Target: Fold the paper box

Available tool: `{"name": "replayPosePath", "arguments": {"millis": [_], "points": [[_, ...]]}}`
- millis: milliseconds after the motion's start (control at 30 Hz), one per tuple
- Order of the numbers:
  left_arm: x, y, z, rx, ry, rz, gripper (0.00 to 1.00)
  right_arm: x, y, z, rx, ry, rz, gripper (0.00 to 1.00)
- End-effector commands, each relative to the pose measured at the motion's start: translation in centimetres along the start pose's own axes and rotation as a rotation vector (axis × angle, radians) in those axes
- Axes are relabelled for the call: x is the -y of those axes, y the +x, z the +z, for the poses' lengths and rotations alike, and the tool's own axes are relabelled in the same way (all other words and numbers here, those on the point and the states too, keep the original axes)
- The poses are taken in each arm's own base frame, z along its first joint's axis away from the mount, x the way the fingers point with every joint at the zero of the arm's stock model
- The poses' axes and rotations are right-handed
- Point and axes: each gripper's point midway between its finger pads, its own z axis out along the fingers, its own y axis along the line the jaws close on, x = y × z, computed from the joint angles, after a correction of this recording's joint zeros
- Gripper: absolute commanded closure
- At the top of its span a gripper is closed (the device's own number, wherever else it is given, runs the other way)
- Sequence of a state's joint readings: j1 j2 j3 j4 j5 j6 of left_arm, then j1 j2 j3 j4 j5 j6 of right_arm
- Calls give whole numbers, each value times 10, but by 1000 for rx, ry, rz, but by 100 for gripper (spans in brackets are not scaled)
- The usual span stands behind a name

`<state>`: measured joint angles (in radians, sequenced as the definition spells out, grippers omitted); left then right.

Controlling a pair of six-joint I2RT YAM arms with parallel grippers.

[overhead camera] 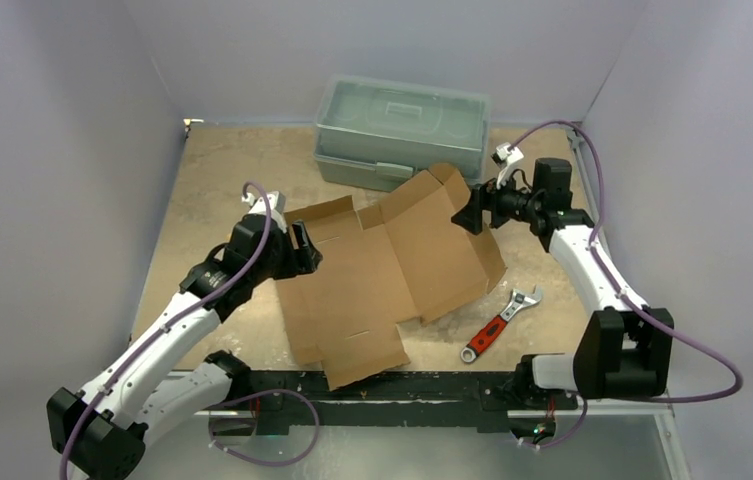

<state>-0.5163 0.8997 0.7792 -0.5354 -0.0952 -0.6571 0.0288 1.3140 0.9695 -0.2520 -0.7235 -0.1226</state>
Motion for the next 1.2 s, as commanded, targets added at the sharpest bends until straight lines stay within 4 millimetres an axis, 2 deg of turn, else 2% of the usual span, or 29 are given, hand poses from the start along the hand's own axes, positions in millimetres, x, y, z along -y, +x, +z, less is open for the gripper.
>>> {"name": "replayPosePath", "arguments": {"millis": [0, 167, 300, 333, 433, 467, 500, 567, 633, 800, 867, 1033, 1167], "points": [[-2, 9, -4, -21, 31, 23, 34, 10, 2, 7, -9, 5, 36, 13], [-5, 32, 2, -44, 69, -37, 34, 19, 21, 23, -80, -28, 97, 14], [-18, 49, 7, -72, 30, -67, 34, 32, 36, 31, -120, 13, 125, 25], [-19, 49, 8, -71, 27, -69, 34, 36, 37, 31, -122, 30, 125, 33], [-23, 46, 9, -64, -7, -65, 33, 44, 33, 27, -110, 71, 117, 80], [-24, 44, 9, -57, -16, -61, 33, 53, 29, 19, -91, 95, 118, 90], [-26, 40, 8, -46, -29, -56, 32, 53, 24, 13, -67, 96, 108, 98], [-30, 28, 5, 1, -59, -47, 28, 47, 10, -3, -11, 78, 61, 100], [-34, 13, -1, 63, -84, -46, 22, 34, -4, -22, 41, 50, -32, 100], [-22, -28, -21, 247, -19, -25, 8, -8, -21, -61, 144, -1, -261, 100], [-17, -39, -24, 307, 15, 0, 5, -18, -29, -74, 191, 12, -321, 100], [-6, -37, -14, 346, 111, 79, 5, -19, -42, -95, 248, 46, -344, 100], [-5, -35, -16, 342, 120, 65, 5, -15, -46, -99, 258, 55, -339, 100]]}}
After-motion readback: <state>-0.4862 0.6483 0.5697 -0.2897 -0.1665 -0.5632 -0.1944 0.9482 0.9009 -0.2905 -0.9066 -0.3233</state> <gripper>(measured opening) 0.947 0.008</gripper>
